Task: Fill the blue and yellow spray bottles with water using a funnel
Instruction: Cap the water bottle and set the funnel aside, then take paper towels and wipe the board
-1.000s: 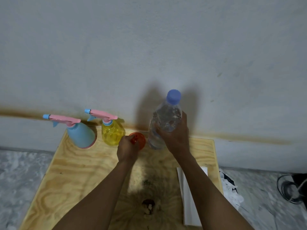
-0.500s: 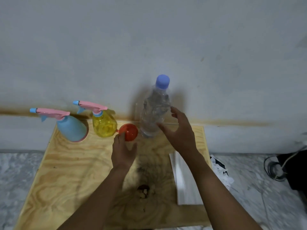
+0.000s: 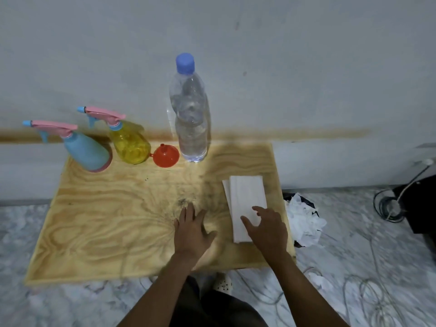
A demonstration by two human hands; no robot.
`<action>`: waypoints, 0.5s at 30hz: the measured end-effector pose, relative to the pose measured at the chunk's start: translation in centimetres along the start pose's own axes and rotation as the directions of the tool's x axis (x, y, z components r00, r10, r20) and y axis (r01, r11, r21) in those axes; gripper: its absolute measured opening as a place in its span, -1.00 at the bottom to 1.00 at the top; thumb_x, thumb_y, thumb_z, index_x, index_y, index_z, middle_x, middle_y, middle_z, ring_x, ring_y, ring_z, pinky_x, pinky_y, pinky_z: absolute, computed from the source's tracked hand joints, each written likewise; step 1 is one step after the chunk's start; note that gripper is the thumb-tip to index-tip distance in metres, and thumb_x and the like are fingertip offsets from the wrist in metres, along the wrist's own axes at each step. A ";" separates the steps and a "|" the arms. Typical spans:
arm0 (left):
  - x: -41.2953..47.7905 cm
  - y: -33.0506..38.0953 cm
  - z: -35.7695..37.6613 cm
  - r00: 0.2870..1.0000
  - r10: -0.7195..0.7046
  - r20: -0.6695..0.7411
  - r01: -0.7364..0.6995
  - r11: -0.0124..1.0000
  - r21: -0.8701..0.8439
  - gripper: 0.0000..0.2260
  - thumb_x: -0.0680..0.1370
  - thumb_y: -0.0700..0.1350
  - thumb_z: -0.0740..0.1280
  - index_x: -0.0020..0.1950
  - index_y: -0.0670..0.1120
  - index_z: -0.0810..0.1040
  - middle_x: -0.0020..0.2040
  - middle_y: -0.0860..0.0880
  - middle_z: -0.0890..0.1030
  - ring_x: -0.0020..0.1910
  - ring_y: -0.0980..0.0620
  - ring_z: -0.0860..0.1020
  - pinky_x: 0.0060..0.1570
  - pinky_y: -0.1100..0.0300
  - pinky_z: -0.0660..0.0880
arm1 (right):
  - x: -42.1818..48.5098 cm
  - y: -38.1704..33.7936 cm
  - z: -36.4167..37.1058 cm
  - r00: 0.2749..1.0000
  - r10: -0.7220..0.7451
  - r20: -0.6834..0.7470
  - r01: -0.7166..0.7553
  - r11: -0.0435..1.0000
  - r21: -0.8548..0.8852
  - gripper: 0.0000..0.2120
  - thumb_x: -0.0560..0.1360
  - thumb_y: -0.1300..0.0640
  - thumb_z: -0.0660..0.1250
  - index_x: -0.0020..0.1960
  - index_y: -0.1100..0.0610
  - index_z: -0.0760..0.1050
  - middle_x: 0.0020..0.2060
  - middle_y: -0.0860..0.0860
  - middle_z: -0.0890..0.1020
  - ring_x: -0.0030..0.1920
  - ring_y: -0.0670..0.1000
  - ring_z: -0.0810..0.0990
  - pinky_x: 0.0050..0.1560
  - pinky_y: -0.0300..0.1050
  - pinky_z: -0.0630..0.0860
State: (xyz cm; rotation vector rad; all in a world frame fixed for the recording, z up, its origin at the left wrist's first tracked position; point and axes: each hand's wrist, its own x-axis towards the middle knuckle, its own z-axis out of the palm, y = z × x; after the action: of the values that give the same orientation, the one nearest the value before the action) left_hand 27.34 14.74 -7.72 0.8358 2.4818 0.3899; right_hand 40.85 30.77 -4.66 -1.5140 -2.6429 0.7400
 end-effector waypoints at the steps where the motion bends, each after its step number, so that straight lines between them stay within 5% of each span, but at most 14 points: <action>1: 0.1 -0.1 0.0 1.000 0.001 0.001 -0.001 1.000 0.006 -0.32 0.47 0.28 0.35 0.53 0.10 0.28 0.62 -0.10 0.02 0.59 -0.14 0.00 0.51 -0.16 0.08 | 0.0 0.1 0.3 1.000 0.008 0.015 -0.007 1.000 -0.024 -0.47 0.45 -0.31 0.33 0.31 -0.06 0.50 0.11 -0.04 0.61 0.18 0.04 0.52 0.12 0.01 0.50; 4: 0.1 -0.1 0.1 1.000 -0.007 -0.002 0.007 1.000 0.008 -0.30 0.47 0.29 0.36 0.54 0.09 0.27 0.62 -0.10 0.01 0.59 -0.14 0.00 0.51 -0.17 0.08 | 0.1 0.3 1.1 0.999 0.027 0.040 -0.026 0.999 -0.030 -0.46 0.45 -0.32 0.30 0.33 -0.06 0.47 0.14 -0.04 0.58 0.19 0.02 0.51 0.14 0.02 0.47; 10: 0.2 -0.2 0.2 1.000 -0.014 -0.013 0.014 1.000 -0.009 -0.29 0.44 0.28 0.40 0.52 0.08 0.30 0.62 -0.11 0.05 0.59 -0.15 0.03 0.50 -0.18 0.10 | 0.8 0.5 1.3 0.998 -0.063 -0.007 0.062 0.998 -0.026 -0.78 0.56 -0.08 0.29 0.08 -0.04 0.65 -0.01 -0.07 0.68 -0.02 0.00 0.62 0.04 -0.03 0.53; 15: 0.3 -0.3 0.2 1.000 -0.017 -0.013 0.017 1.000 -0.021 -0.29 0.44 0.27 0.41 0.52 0.07 0.30 0.62 -0.10 0.03 0.59 -0.14 0.02 0.51 -0.17 0.07 | 1.1 0.3 1.1 0.999 -0.046 0.011 0.046 0.998 0.035 -0.78 0.60 -0.01 0.24 0.07 0.03 0.63 -0.03 -0.04 0.68 -0.04 0.01 0.62 0.06 -0.02 0.53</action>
State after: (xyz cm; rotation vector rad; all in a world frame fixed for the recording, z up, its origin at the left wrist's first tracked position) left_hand 27.14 14.68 -8.12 0.8057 2.4913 0.4159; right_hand 40.24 31.32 -5.97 -1.4403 -2.6491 0.7899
